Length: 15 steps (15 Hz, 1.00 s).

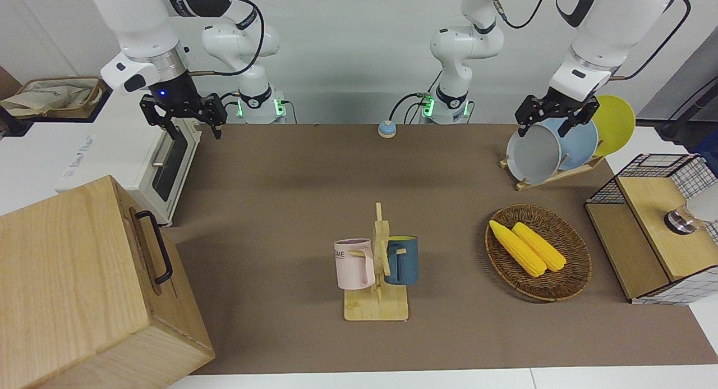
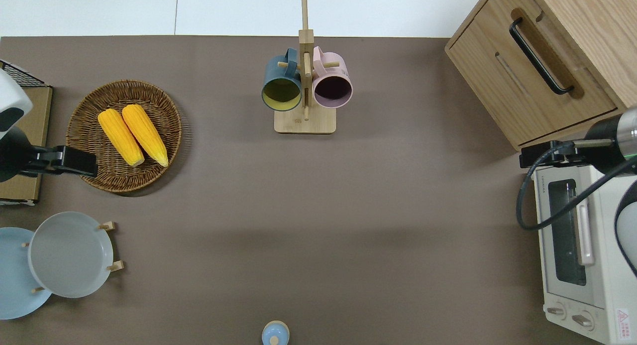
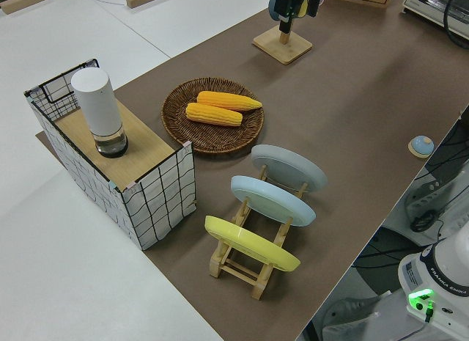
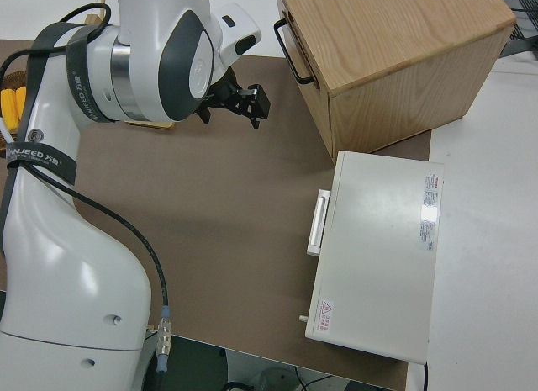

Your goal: Slide drawer open with right arm

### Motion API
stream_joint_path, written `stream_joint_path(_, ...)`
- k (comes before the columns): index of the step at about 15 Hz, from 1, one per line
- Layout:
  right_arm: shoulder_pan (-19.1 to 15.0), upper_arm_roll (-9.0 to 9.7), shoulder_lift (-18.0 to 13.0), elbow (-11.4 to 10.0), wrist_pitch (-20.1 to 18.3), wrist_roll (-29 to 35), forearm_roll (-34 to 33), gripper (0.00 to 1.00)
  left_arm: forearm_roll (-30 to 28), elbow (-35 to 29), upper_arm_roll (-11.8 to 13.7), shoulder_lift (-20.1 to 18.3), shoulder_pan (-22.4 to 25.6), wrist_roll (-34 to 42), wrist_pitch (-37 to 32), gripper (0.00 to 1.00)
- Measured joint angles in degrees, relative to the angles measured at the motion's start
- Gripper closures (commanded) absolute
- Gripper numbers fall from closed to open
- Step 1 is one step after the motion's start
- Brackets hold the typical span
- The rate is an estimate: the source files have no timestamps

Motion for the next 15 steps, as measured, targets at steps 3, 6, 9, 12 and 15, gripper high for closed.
stream_joint_path(3,0.0,-0.02,0.0,0.0,0.0,0.0,0.0,0.017,0.0,0.0,0.0,0.0,0.0,0.0,0.0,0.01)
stream_joint_path(6,0.1,-0.01,0.0,0.5,0.0,0.0,0.0,0.017,0.0,0.0,0.0,0.0,0.0,0.0,0.0,0.01)
stream_joint_path(9,0.1,-0.01,0.0,0.8,0.0,0.0,0.0,0.017,0.0,0.0,0.0,0.0,0.0,0.0,0.0,0.01)
stream_joint_path(12,0.0,-0.11,0.3,0.9,-0.1,0.0,0.0,0.019,0.0,0.0,0.0,0.0,0.0,0.0,0.0,0.01)
stream_joint_path(15,0.0,-0.14,0.8,0.9,-0.1,0.0,0.0,0.019,0.0,0.0,0.0,0.0,0.0,0.0,0.0,0.01)
